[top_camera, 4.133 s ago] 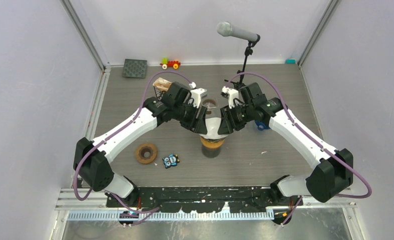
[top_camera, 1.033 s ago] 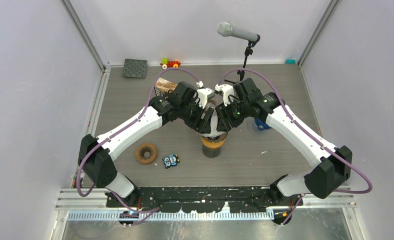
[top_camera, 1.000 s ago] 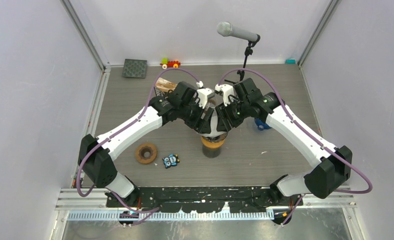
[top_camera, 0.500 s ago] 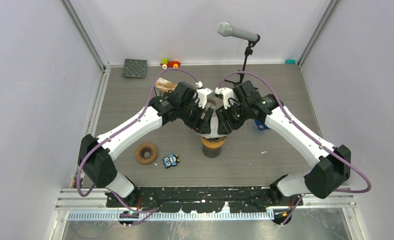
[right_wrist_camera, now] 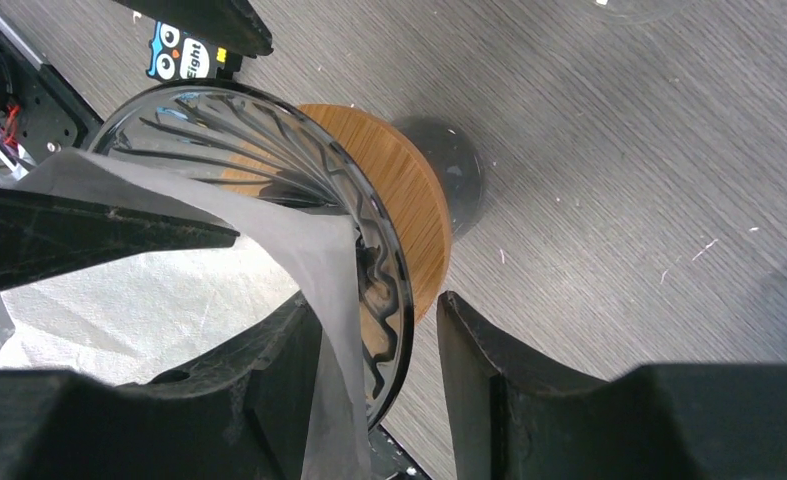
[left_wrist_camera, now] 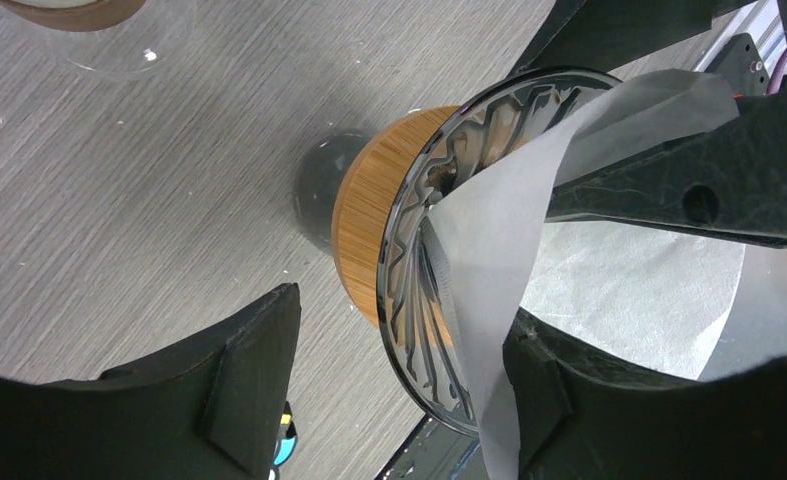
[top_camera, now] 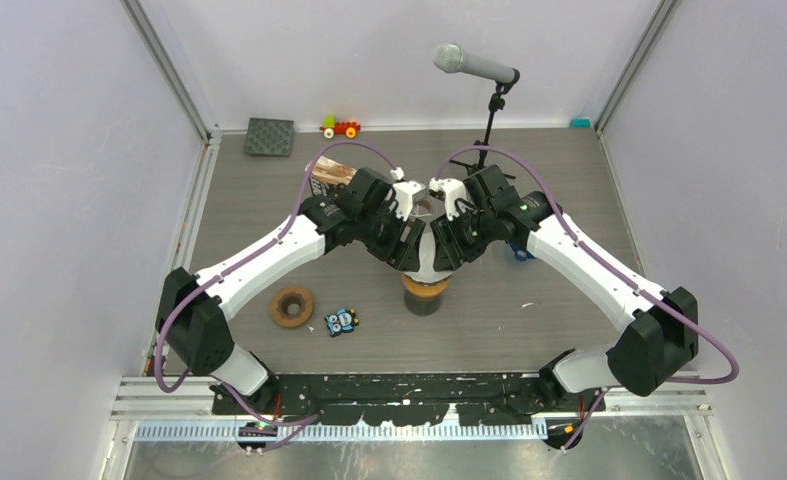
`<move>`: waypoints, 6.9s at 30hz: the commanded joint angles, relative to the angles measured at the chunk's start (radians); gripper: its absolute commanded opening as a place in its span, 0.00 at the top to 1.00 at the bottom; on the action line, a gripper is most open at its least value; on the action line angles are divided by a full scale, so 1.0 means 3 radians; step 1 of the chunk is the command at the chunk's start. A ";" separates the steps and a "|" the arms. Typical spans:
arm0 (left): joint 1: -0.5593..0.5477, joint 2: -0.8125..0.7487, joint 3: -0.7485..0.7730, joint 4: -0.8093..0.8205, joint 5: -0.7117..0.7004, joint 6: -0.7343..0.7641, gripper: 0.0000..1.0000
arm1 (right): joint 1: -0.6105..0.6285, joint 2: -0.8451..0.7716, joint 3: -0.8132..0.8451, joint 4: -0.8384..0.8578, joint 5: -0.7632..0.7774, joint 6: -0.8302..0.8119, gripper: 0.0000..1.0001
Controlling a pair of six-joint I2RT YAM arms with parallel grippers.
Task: Place the coffee filter in the dripper
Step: Place the coffee filter in the coffee dripper.
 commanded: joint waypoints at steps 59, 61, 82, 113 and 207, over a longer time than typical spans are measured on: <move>-0.0136 -0.0242 0.0228 -0.0037 -0.0160 0.0373 0.27 | -0.0007 -0.0058 0.0303 -0.0087 0.0111 -0.0173 0.46; -0.0136 -0.0281 0.0273 -0.0060 -0.0186 0.0425 0.25 | -0.0012 -0.0061 0.0321 -0.0106 0.0106 -0.0185 0.46; -0.0101 -0.0857 0.0615 -0.0702 0.0164 0.2197 0.13 | -0.0027 0.0073 0.0364 -0.0170 0.0050 -0.0250 0.46; -0.0656 0.0016 0.0948 -0.1841 0.0306 0.5207 0.35 | -0.0037 0.0218 0.0434 -0.0255 -0.0078 -0.0268 0.46; -0.0846 0.0143 0.0479 -0.1284 -0.0303 0.5368 0.83 | -0.0051 0.0180 0.0253 -0.0246 -0.0032 -0.0365 0.46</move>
